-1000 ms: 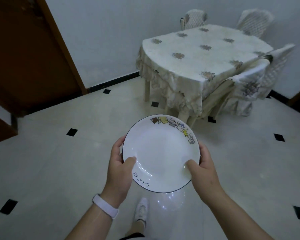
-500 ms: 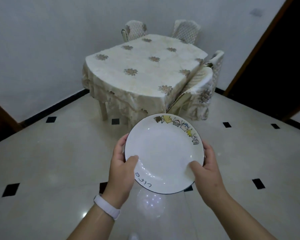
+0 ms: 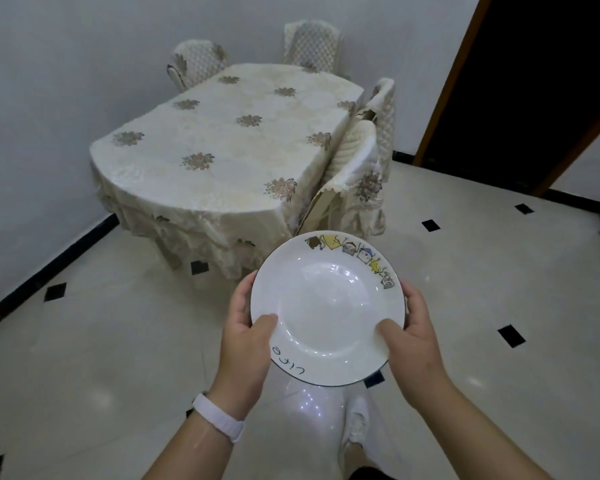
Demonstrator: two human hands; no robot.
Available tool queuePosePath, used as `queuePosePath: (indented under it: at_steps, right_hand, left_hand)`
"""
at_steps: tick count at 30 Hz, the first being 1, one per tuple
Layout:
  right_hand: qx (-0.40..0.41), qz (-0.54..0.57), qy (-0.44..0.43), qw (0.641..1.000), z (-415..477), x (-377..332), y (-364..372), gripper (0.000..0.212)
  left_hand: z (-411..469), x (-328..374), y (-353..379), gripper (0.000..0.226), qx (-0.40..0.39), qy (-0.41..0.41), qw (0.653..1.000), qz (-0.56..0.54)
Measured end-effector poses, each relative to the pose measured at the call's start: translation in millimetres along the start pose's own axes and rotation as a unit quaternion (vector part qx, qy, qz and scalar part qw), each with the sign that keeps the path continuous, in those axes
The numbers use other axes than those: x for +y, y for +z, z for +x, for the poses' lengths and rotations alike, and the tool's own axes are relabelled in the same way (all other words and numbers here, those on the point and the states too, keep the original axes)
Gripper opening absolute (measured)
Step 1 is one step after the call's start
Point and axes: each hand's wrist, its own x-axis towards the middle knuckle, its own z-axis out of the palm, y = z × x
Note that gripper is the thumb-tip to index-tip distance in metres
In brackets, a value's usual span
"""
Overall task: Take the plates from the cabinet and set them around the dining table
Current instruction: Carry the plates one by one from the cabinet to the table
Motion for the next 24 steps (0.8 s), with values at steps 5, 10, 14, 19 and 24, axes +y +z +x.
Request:
queuePosePath:
  at_steps: [5,10,14,19,24]
  right_hand:
    - [-0.005,0.017,0.003,1.0,91.8,-14.7,-23.7,0.062]
    - [0.014,0.019,-0.013,1.0,173.3,-40.1,-74.1,0.064]
    - [0.023,0.025,-0.024,0.999,233.3,-59.5,-114.6,0.063]
    - [0.028,0.031,-0.029,0.999,288.5,-75.1,-134.8,0.062]
    - [0.034,0.015,-0.033,0.999,343.8,-82.6,-142.4,0.061]
  left_hand:
    - [70.0,3.3,62.9,0.063,0.015,0.007,1.0,0.011]
    - [136.5,5.9,149.0,0.063,0.002,0.013,1.0,0.021]
    - [175.7,5.8,216.5,0.065,-0.005,0.018,1.0,0.015]
    - [224.2,6.8,263.2,0.064,-0.005,0.007,1.0,0.009]
    - [278.2,4.0,294.3,0.064,-0.014,0.003,1.0,0.008]
